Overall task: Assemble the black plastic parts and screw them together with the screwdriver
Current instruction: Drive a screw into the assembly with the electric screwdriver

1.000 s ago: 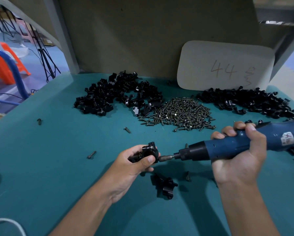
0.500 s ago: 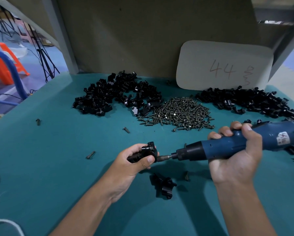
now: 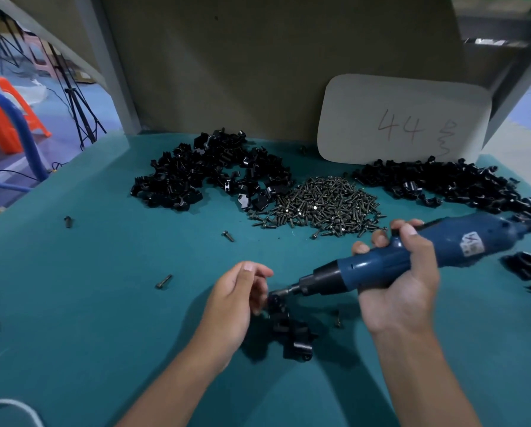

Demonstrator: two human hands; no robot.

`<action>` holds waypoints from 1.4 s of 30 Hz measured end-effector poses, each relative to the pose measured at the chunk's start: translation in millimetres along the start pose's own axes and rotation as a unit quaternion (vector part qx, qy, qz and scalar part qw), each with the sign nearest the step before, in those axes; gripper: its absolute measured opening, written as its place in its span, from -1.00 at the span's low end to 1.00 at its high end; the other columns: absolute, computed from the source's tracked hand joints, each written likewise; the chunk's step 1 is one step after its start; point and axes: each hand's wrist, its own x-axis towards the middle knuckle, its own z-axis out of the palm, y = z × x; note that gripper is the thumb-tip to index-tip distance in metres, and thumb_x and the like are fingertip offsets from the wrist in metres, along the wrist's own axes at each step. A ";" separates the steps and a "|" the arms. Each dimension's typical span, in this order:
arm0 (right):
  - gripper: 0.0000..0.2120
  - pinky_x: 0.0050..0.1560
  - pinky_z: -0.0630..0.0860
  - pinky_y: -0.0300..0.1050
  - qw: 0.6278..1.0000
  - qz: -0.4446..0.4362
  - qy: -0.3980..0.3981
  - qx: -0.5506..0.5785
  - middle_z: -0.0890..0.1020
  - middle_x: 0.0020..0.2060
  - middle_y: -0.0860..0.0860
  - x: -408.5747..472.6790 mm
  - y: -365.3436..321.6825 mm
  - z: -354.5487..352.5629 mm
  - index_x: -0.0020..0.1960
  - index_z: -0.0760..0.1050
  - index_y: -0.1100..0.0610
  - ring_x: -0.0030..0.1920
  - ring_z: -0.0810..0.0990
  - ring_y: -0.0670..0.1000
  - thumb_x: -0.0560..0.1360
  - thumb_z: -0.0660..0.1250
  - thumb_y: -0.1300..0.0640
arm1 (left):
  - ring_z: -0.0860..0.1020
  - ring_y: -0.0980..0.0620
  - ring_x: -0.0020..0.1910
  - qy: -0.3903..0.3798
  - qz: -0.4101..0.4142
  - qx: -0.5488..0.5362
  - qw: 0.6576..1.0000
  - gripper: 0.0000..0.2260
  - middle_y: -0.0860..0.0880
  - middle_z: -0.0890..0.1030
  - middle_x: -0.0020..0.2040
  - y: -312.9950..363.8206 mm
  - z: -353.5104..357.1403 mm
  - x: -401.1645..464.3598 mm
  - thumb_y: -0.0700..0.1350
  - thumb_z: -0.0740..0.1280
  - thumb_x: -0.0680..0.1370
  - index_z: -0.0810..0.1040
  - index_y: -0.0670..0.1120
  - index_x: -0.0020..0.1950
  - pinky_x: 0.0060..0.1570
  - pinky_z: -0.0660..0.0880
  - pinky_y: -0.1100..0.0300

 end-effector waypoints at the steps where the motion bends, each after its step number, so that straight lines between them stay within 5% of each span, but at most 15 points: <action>1: -0.87 -0.27 0.52 -0.13 1.000 -0.001 0.010 -0.010 0.56 -0.18 -0.09 -0.4 3.4 0.9 -0.06 0.49 -0.01 -0.29 0.51 -0.07 0.49 0.32 0.22 | 0.53 0.12 -0.26 0.026 0.016 -0.006 1.000 -0.59 0.13 0.56 -0.28 -2.5 -0.8 1.6 -0.08 0.07 0.74 0.63 0.10 -0.14 -0.24 0.47 0.20; 5: -0.88 -0.26 0.52 -0.13 0.999 0.003 0.045 -0.013 0.57 -0.20 -0.10 4.9 8.0 -2.7 -0.05 0.49 0.00 -0.28 0.52 -0.06 0.54 0.31 0.22 | 0.57 0.10 -0.17 0.076 0.041 -0.021 0.996 -0.66 0.12 0.58 -0.22 -6.5 -2.9 4.9 -0.06 0.09 0.74 0.61 0.01 -0.07 -0.08 0.55 0.12; 8: -0.90 -0.25 0.53 -0.14 0.998 0.004 0.066 -0.004 0.58 -0.19 -0.11 11.5 6.0 -9.4 -0.02 0.48 0.00 -0.26 0.53 -0.06 0.55 0.31 0.20 | 0.58 0.13 -0.10 0.080 0.103 0.040 0.991 -0.68 0.17 0.60 -0.17 -2.3 -3.1 -0.8 0.09 0.09 0.70 0.57 0.02 -0.04 -0.05 0.51 0.29; 13: -0.94 -0.17 0.54 -0.16 0.990 0.031 0.132 0.046 0.57 -0.22 -0.10 20.7 4.3 -24.6 -0.03 0.47 0.04 -0.30 0.53 -0.07 0.57 0.33 0.17 | 0.58 0.12 -0.01 -0.010 0.165 0.180 0.970 -0.69 0.19 0.61 -0.08 19.9 -18.1 -18.6 0.24 0.10 0.59 0.55 0.12 -0.03 -0.04 0.46 0.31; 16: -0.91 -0.05 0.57 -0.13 0.979 0.062 0.184 0.061 0.55 -0.24 -0.07 23.5 6.1 -30.4 -0.04 0.46 0.05 -0.29 0.55 -0.08 0.55 0.38 0.15 | 0.41 0.24 0.22 -0.062 0.144 0.375 0.914 -0.62 0.35 0.45 0.12 18.9 -35.0 -41.6 0.46 0.12 0.49 0.44 0.27 0.12 0.17 0.39 0.21; 19: -0.83 0.00 0.60 -0.10 0.971 0.082 0.218 0.054 0.55 -0.15 -0.05 26.1 9.5 -31.9 0.04 0.47 0.03 -0.18 0.55 -0.05 0.52 0.44 0.15 | 0.15 0.34 0.32 -0.113 0.116 0.504 0.848 -0.18 0.41 0.14 0.32 5.9 -32.9 -79.8 0.72 0.05 0.24 0.18 0.39 0.41 0.25 0.19 0.17; 21: -0.80 -0.08 0.61 -0.13 0.968 0.097 0.231 0.038 0.55 -0.13 -0.04 26.5 12.3 -32.8 0.07 0.47 0.04 -0.14 0.55 -0.05 0.52 0.45 0.15 | 0.25 0.25 0.29 -0.103 0.136 0.537 0.826 -0.20 0.28 0.23 0.36 -2.3 -26.5 -97.8 0.64 0.12 0.31 0.23 0.32 0.48 0.20 0.23 0.14; 24: -0.81 -0.10 0.60 -0.14 0.965 0.121 0.233 0.008 0.58 -0.04 -0.02 23.6 12.9 -35.7 0.11 0.47 0.04 -0.06 0.60 -0.05 0.56 0.43 0.14 | 0.55 0.08 0.05 -0.006 0.186 0.455 0.871 -0.49 0.13 0.59 0.12 -6.6 -24.9 -108.1 0.28 0.30 0.37 0.60 0.11 0.26 0.03 0.40 0.22; 28: -0.69 0.12 0.58 -0.04 0.950 0.196 0.212 -0.115 0.63 0.13 0.03 25.4 -3.5 -43.5 0.25 0.42 0.08 0.08 0.67 0.01 0.58 0.42 0.03 | 0.46 0.36 0.21 0.079 0.134 0.301 0.941 -0.60 0.37 0.51 0.17 -6.4 -24.1 -112.0 0.34 0.36 0.44 0.46 0.35 0.26 0.11 0.35 0.48; 31: -0.65 0.04 0.63 0.02 0.914 0.299 0.152 -0.228 0.67 0.09 0.13 28.2 -22.7 -49.5 0.25 0.43 0.08 0.07 0.70 0.11 0.59 0.38 -0.08 | 0.38 0.47 0.24 0.079 0.145 0.293 0.942 -0.56 0.45 0.40 0.21 2.3 -15.9 -108.2 0.38 0.33 0.46 0.34 0.40 0.30 0.06 0.34 0.52; 35: -0.44 -0.31 0.63 -0.11 0.813 0.435 0.026 -0.387 0.74 -0.21 0.12 26.1 -45.6 -52.3 0.13 0.53 0.26 -0.26 0.72 0.03 0.60 0.18 -0.27 | 0.33 0.47 0.26 0.040 0.164 0.291 0.942 -0.52 0.41 0.32 0.24 14.3 6.7 -97.3 0.25 0.39 0.49 0.25 0.37 0.33 0.05 0.32 0.56; 38: -0.44 -0.31 0.45 -0.18 0.747 0.427 -0.051 -0.506 0.67 -0.33 0.01 17.8 -56.7 -46.1 0.11 0.57 0.25 -0.35 0.55 -0.05 0.65 0.11 -0.24 | 0.41 0.34 0.25 0.017 0.211 0.278 0.937 -0.50 0.32 0.35 0.23 19.7 30.1 -90.3 0.09 0.50 0.47 0.34 0.25 0.32 0.14 0.32 0.54; 42: -0.52 -0.08 0.57 -0.07 0.782 0.376 -0.160 -0.471 0.71 -0.01 0.14 -21.6 -56.4 -22.7 0.25 0.56 0.13 -0.06 0.68 0.07 0.59 0.26 -0.25 | 0.45 0.26 0.22 0.016 0.265 0.262 0.928 -0.48 0.29 0.36 0.24 22.5 57.7 -83.6 0.06 0.50 0.41 0.40 0.21 0.31 0.17 0.42 0.36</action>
